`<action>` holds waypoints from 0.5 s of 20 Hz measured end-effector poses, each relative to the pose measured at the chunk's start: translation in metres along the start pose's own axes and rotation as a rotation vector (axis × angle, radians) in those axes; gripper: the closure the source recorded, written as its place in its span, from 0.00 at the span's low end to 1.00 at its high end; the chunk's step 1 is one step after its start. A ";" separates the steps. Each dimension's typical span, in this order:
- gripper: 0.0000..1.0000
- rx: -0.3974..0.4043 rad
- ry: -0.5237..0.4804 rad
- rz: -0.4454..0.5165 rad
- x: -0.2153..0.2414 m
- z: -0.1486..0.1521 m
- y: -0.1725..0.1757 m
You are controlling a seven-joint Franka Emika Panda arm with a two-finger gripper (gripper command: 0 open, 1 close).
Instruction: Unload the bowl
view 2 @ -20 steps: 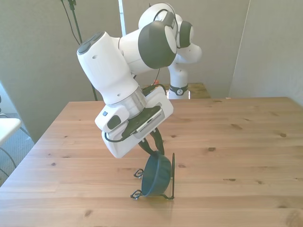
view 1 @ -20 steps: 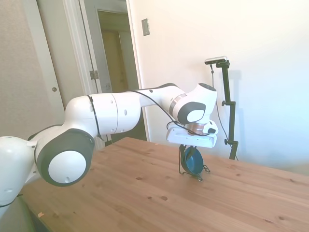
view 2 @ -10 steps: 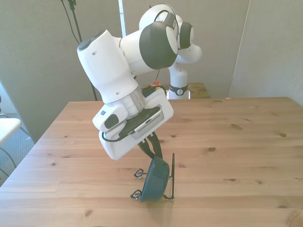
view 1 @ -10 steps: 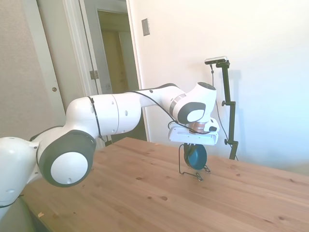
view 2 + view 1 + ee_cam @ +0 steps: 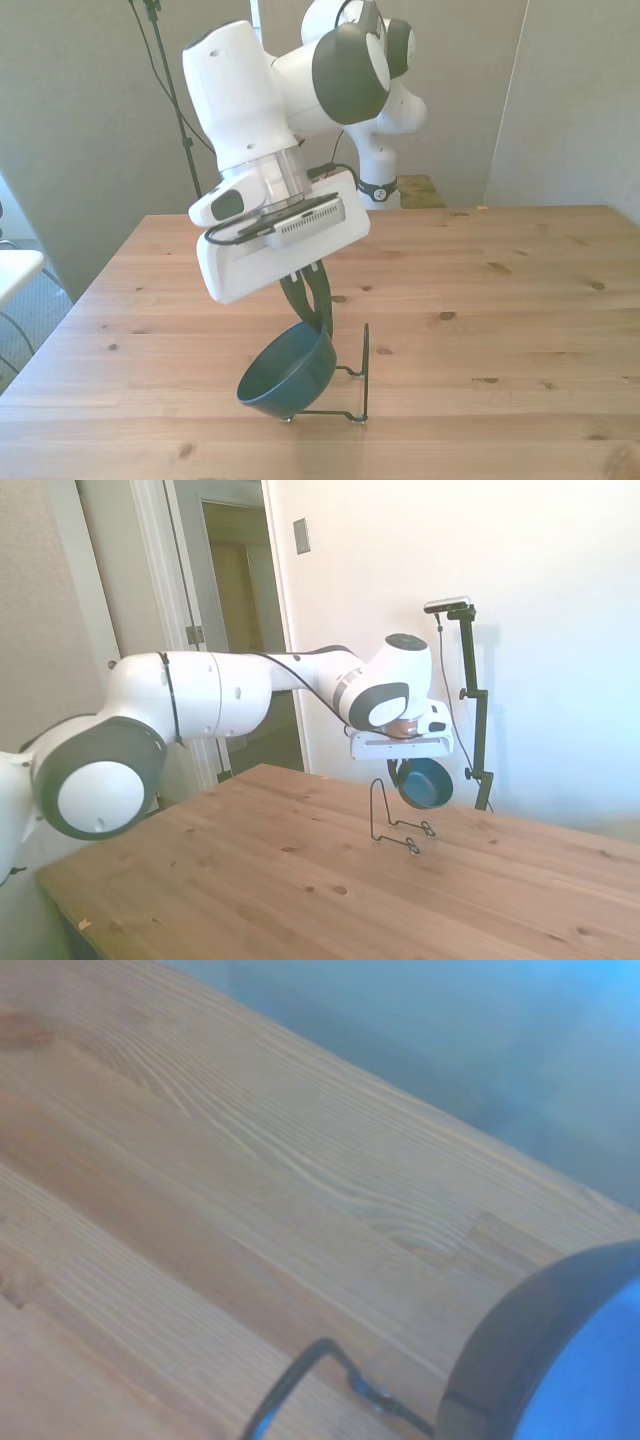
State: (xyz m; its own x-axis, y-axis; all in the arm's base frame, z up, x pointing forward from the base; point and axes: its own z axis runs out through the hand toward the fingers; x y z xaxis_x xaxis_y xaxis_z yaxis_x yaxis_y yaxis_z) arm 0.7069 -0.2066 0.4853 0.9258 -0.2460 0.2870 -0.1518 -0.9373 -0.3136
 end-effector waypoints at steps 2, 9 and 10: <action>1.00 -0.005 -0.010 -0.008 -0.015 -0.016 -0.013; 1.00 -0.110 -0.090 -0.084 -0.084 -0.039 -0.048; 1.00 -0.127 -0.103 -0.101 -0.096 -0.036 -0.053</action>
State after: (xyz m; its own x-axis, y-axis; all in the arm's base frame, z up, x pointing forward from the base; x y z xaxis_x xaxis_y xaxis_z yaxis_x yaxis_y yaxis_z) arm 0.6137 -0.1425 0.5073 0.9680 -0.1283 0.2155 -0.0923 -0.9812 -0.1692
